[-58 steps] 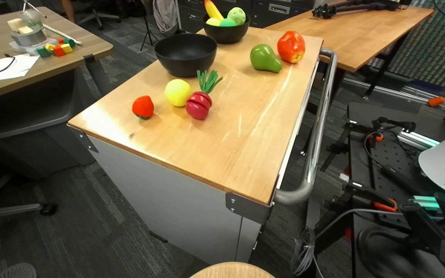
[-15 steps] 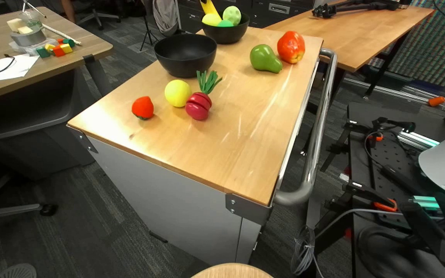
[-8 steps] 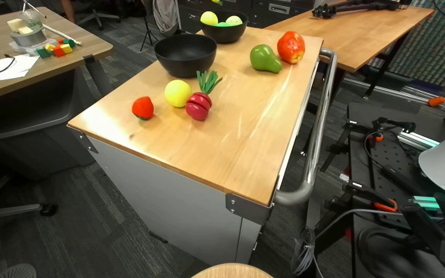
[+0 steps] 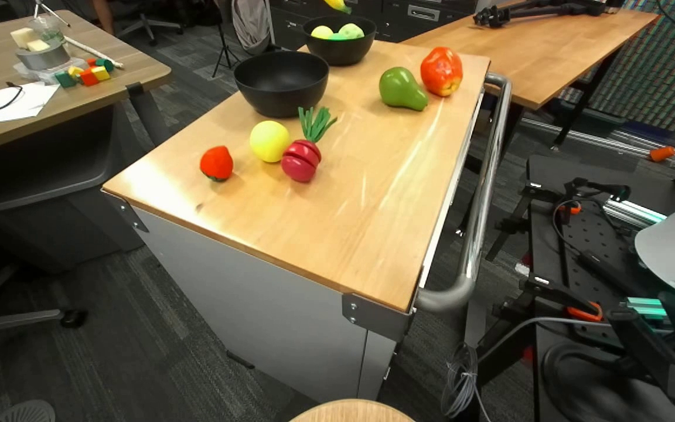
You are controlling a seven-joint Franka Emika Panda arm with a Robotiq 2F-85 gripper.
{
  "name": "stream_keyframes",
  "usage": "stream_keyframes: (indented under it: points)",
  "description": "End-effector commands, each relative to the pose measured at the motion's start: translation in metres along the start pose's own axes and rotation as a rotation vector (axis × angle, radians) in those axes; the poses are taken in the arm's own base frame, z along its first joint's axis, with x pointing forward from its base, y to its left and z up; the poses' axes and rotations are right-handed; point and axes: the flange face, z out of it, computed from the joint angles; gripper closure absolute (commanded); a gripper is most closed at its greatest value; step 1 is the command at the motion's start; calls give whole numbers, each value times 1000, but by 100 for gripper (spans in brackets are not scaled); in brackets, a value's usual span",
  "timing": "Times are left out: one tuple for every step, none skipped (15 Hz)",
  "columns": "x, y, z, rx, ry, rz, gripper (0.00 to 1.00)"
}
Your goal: Take the toy fruits and vegetables from the black bowls and place them on the table
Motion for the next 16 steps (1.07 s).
stream_keyframes:
  points:
    - [-49, -55, -13, 31, -31, -75, 91]
    - [-59, -70, -11, 42, -44, -94, 91]
    - [-69, -86, -10, 58, -61, -116, 91]
    - [-79, -100, -8, 71, -76, -136, 91]
    - [-88, -112, -7, 79, -91, -156, 91]
    - [-96, -123, -5, 94, -108, -178, 91]
    - [-103, -131, -4, 99, -123, -196, 91]
    - [-110, -139, -2, 106, -136, -215, 91]
    - [-115, -145, -2, 107, -142, -231, 91]
    - [-120, -150, 0, 110, -151, -246, 91]
    - [-124, -156, 1, 113, -158, -260, 91]
    - [-127, -161, 2, 108, -162, -274, 91]
    - [-130, -168, 4, 109, -169, -293, 91]
    - [-132, -174, 6, 101, -174, -309, 91]
    - [-135, -182, 9, 92, -179, -330, 91]
    - [-138, -190, 12, 88, -186, -349, 91]
